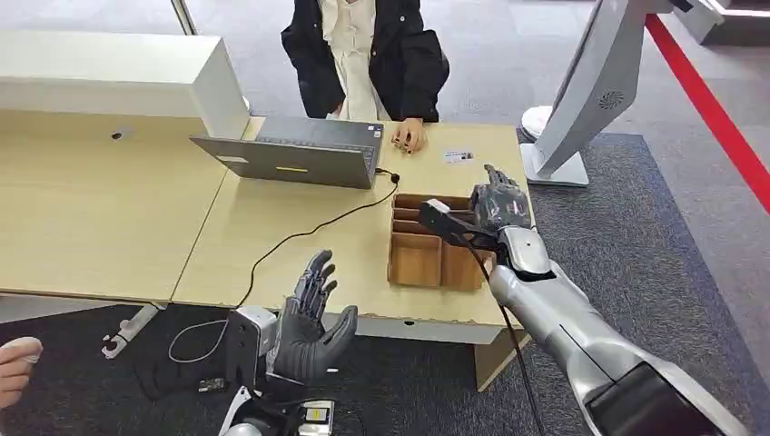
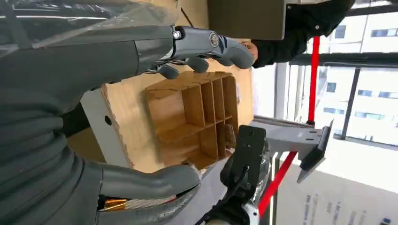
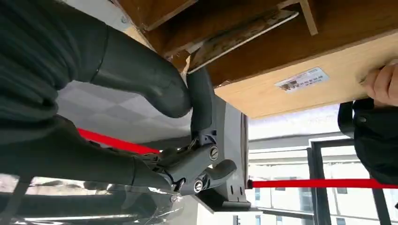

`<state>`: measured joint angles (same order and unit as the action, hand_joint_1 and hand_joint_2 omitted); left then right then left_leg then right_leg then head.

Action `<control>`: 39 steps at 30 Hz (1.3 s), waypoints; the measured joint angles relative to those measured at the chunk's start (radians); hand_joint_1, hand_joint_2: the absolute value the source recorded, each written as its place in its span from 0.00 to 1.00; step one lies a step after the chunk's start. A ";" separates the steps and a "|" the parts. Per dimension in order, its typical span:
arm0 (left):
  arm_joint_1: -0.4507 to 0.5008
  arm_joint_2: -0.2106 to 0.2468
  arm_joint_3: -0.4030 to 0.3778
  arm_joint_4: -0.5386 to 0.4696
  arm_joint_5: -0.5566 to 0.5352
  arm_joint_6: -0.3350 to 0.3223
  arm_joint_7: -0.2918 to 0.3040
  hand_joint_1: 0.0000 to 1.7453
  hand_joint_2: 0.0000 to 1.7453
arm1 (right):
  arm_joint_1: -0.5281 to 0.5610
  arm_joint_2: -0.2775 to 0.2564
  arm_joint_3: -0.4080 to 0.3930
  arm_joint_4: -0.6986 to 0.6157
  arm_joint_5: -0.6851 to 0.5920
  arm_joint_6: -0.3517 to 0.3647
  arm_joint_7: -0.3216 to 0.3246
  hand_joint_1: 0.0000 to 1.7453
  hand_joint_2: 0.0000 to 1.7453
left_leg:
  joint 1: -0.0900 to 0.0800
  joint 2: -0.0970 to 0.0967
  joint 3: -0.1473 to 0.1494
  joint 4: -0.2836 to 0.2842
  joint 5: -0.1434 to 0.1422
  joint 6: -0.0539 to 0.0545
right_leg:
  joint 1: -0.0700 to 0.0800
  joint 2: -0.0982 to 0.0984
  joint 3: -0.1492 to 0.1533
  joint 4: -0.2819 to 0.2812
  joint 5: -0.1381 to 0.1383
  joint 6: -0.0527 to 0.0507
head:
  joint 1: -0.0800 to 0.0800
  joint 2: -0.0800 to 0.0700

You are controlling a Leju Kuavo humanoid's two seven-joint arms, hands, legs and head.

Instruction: Pass the card to the sensor for recognition and then transmit it.

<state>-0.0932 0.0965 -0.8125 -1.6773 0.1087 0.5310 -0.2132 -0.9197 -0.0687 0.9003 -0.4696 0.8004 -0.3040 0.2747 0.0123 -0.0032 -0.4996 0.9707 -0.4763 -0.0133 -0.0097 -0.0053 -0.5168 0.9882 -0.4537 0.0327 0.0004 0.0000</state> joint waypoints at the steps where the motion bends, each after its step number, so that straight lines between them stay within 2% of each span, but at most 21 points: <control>1: 0.000 0.000 0.000 0.000 0.000 0.005 -0.002 0.00 1.00 | 0.000 0.000 0.000 0.000 -0.002 -0.001 -0.001 1.00 1.00 | 0.000 0.000 0.000 0.000 0.000 0.000 | 0.000 0.000 0.000 0.000 0.000 0.000 | 0.000 0.000; 15: 0.001 0.001 0.000 0.000 -0.002 0.018 -0.003 0.00 1.00 | 0.000 0.000 0.000 0.005 -0.006 -0.012 -0.006 1.00 1.00 | 0.000 0.000 0.000 0.000 0.000 0.000 | 0.000 0.000 0.000 0.000 0.000 0.000 | 0.000 0.000; 16: 0.001 0.001 0.000 0.000 -0.002 0.018 -0.003 0.00 1.00 | 0.000 0.000 0.000 0.006 -0.006 -0.012 -0.006 0.90 1.00 | 0.000 0.000 0.000 0.000 0.000 0.000 | 0.000 0.000 0.000 0.000 0.000 0.000 | 0.000 0.000; 17: 0.001 0.002 0.000 0.000 -0.002 0.018 -0.003 0.00 1.00 | -0.001 0.001 0.000 0.007 -0.006 -0.012 -0.006 0.58 1.00 | 0.000 0.000 0.000 0.000 0.000 0.000 | 0.000 0.000 0.000 0.000 0.000 0.000 | 0.000 0.000; 18: 0.001 0.002 0.000 0.000 -0.002 0.018 -0.003 0.00 1.00 | -0.001 0.002 0.001 0.009 -0.006 -0.012 -0.006 0.09 1.00 | 0.000 0.000 0.000 0.000 0.000 0.000 | 0.000 0.000 0.000 0.000 0.000 0.000 | 0.000 0.000; 19: 0.001 0.002 0.000 0.000 -0.002 0.018 -0.003 0.00 1.00 | -0.001 0.002 0.001 0.009 -0.006 -0.012 -0.006 0.00 1.00 | 0.000 0.000 0.000 0.000 0.000 0.000 | 0.000 0.000 0.000 0.000 0.000 0.000 | 0.000 0.000; 39: 0.001 0.002 0.000 0.000 -0.008 0.000 -0.004 0.00 1.00 | -0.006 -0.003 0.001 0.009 -0.012 -0.012 0.014 0.00 1.00 | 0.000 0.000 0.000 0.000 0.000 0.000 | 0.000 0.000 0.000 0.000 0.000 0.000 | 0.000 0.000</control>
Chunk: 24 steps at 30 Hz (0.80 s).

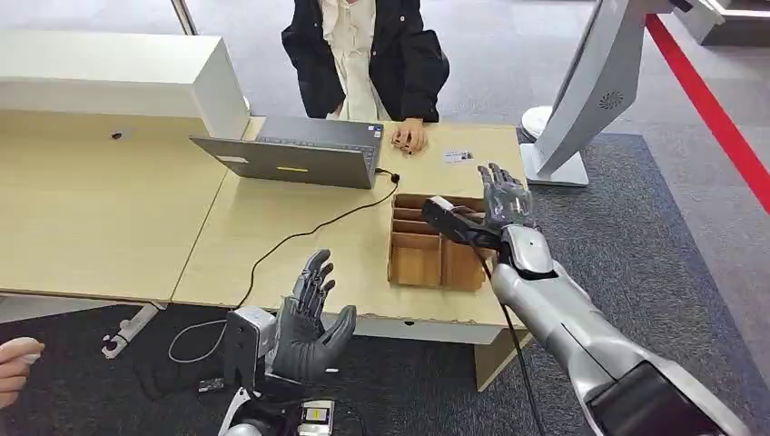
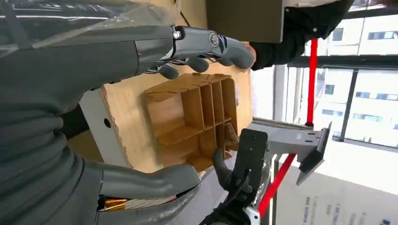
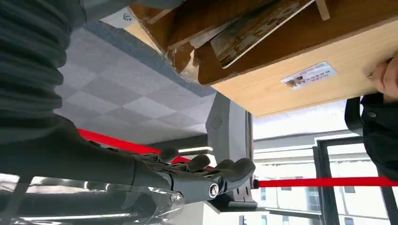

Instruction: Pass the card to the sensor for recognition and then transmit it.

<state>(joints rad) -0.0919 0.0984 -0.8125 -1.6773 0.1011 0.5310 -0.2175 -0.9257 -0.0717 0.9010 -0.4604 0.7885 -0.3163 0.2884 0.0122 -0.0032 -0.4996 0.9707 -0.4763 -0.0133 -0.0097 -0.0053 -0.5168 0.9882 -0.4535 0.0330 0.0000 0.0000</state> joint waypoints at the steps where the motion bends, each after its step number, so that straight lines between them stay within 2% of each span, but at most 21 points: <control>1: 0.000 0.000 0.000 0.000 0.000 0.000 0.000 0.00 1.00 | 0.000 0.000 0.000 0.000 -0.001 0.001 0.001 0.00 1.00 | 0.000 0.000 0.000 0.000 0.000 0.000 | 0.000 0.000 0.000 0.000 0.000 0.000 | 0.000 0.000; 11: 0.000 0.000 0.000 0.000 0.001 0.000 0.000 0.00 1.00 | -0.003 0.014 0.007 0.000 0.007 0.011 -0.008 0.00 1.00 | 0.000 0.000 0.000 0.000 0.000 0.000 | 0.000 0.000 0.000 0.000 0.000 0.000 | 0.000 0.000; 24: 0.000 0.000 0.000 0.000 0.008 -0.012 0.000 0.00 1.00 | -0.030 0.083 0.037 0.000 0.040 0.044 -0.009 0.00 1.00 | 0.000 0.000 0.000 0.000 0.000 0.000 | 0.000 0.000 0.000 0.000 0.000 0.000 | 0.000 0.000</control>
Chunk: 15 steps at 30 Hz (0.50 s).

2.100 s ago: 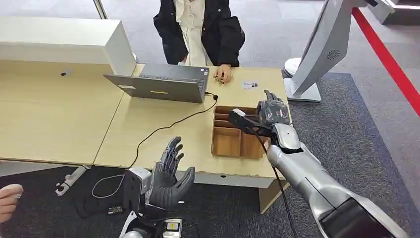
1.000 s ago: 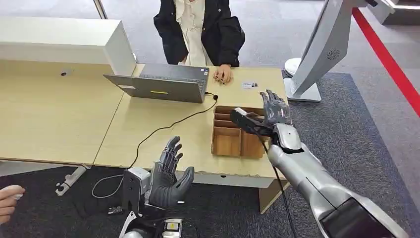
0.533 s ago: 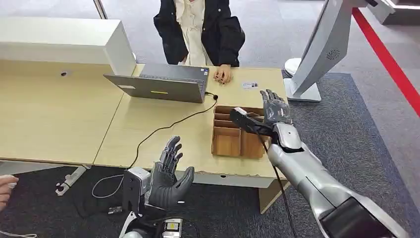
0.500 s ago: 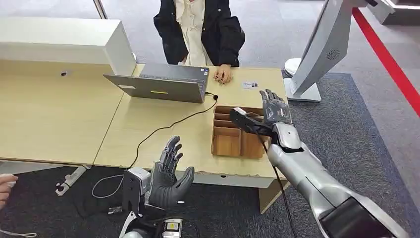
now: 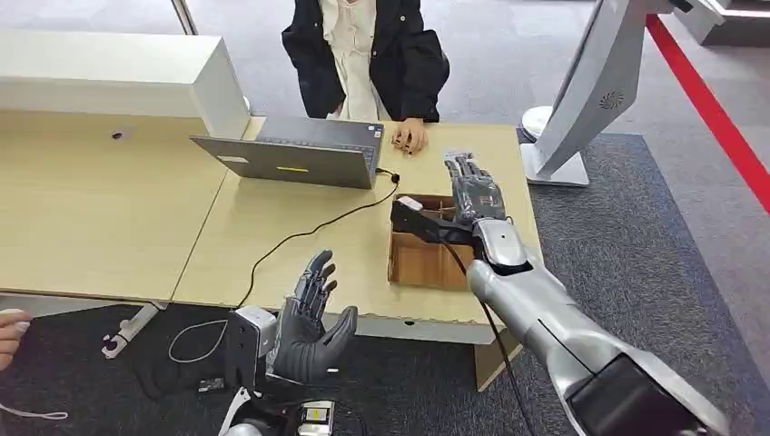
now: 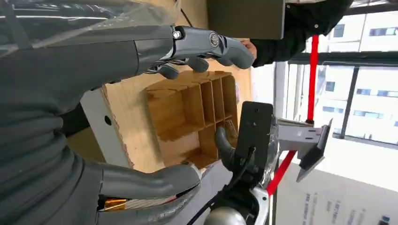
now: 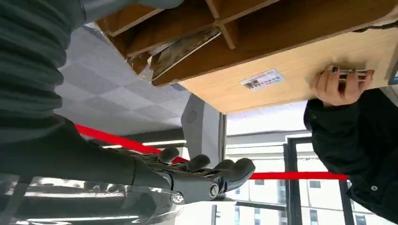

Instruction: Pass the card to the sensor for recognition and then transmit it.

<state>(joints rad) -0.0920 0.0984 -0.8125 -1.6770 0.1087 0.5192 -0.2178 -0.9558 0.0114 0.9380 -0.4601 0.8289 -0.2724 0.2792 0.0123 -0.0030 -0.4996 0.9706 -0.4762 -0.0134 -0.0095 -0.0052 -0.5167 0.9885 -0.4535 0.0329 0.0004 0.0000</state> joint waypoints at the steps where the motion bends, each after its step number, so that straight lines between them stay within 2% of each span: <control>1: 0.000 0.000 0.000 0.000 0.001 0.000 0.000 0.00 1.00 | 0.000 0.004 0.003 0.001 0.000 0.001 0.000 0.00 1.00 | 0.000 0.000 0.000 0.000 0.000 0.000 | 0.000 0.000 0.000 0.000 0.000 0.000 | 0.000 0.000; 15: 0.002 0.000 0.000 0.000 0.002 0.006 0.003 0.00 1.00 | 0.000 0.018 0.024 0.025 0.001 0.015 -0.002 0.00 1.00 | 0.000 0.000 0.000 0.000 0.000 0.000 | 0.000 0.000 0.000 0.000 0.000 0.000 | 0.000 0.000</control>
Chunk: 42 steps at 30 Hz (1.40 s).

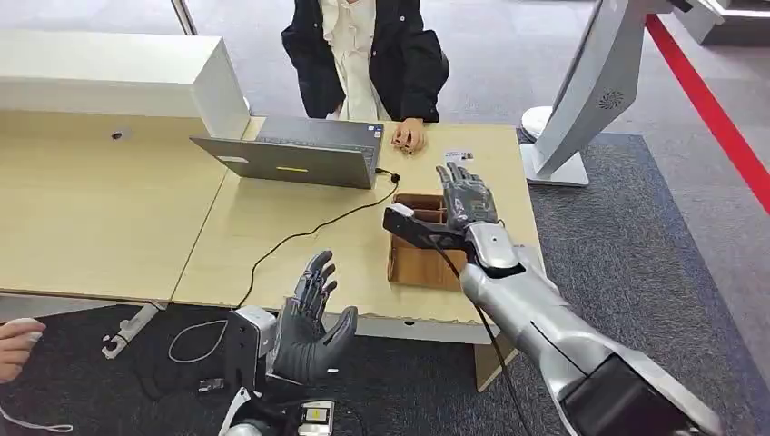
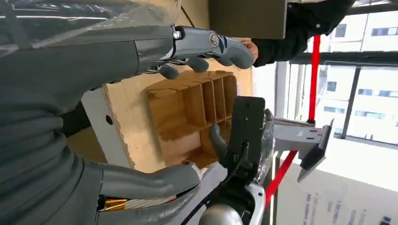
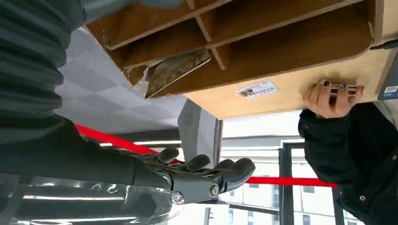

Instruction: Pass the card to the sensor for recognition and then transmit it.

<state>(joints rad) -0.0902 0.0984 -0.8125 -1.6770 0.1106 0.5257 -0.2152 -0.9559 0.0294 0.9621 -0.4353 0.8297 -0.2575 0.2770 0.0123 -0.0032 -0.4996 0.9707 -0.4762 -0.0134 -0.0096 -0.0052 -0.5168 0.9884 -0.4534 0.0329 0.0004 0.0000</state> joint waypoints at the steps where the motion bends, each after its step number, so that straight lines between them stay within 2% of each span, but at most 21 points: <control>1: 0.000 0.000 0.000 0.000 0.000 0.003 0.000 0.00 1.00 | 0.000 0.000 0.001 0.001 0.000 0.003 0.000 0.00 1.00 | 0.000 0.000 0.000 0.000 0.000 0.000 | 0.000 0.000 0.000 0.000 0.000 0.000 | 0.000 0.000; 19: 0.001 0.006 0.000 0.000 -0.003 0.013 0.006 0.00 1.00 | -0.010 -0.004 0.014 0.029 -0.001 0.015 0.017 0.01 1.00 | 0.000 0.000 0.000 0.000 0.000 0.000 | 0.000 0.000 0.000 0.000 0.000 0.000 | 0.000 0.000; 20: 0.001 0.006 0.000 0.000 -0.003 0.013 0.006 0.00 1.00 | -0.010 -0.005 0.014 0.030 -0.001 0.015 0.017 0.56 1.00 | 0.000 0.000 0.000 0.000 0.000 0.000 | 0.000 0.000 0.000 0.000 0.000 0.000 | 0.000 0.000; 21: 0.001 0.006 0.000 0.000 -0.003 0.013 0.006 0.00 1.00 | -0.010 -0.005 0.014 0.031 -0.001 0.015 0.017 0.94 1.00 | 0.000 0.000 0.000 0.000 0.000 0.000 | 0.000 0.000 0.000 0.000 0.000 0.000 | 0.000 0.000; 22: 0.001 0.006 0.000 0.000 -0.003 0.013 0.006 0.00 1.00 | -0.010 -0.005 0.014 0.032 -0.001 0.015 0.017 1.00 1.00 | 0.000 0.000 0.000 0.000 0.000 0.000 | 0.000 0.000 0.000 0.000 0.000 0.000 | 0.000 0.000; 42: 0.001 0.008 0.000 0.000 -0.003 0.003 0.006 0.00 1.00 | -0.014 -0.016 0.022 0.043 -0.004 0.020 0.018 1.00 1.00 | 0.000 0.000 0.000 0.000 0.000 0.000 | 0.000 0.000 0.000 0.000 0.000 0.000 | 0.000 0.000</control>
<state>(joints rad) -0.0888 0.1061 -0.8125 -1.6770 0.1080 0.5291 -0.2090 -0.9695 0.0137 0.9842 -0.3922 0.8255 -0.2373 0.2945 0.0123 -0.0031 -0.4994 0.9707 -0.4762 -0.0134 -0.0096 -0.0052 -0.5168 0.9884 -0.4534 0.0329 0.0004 0.0000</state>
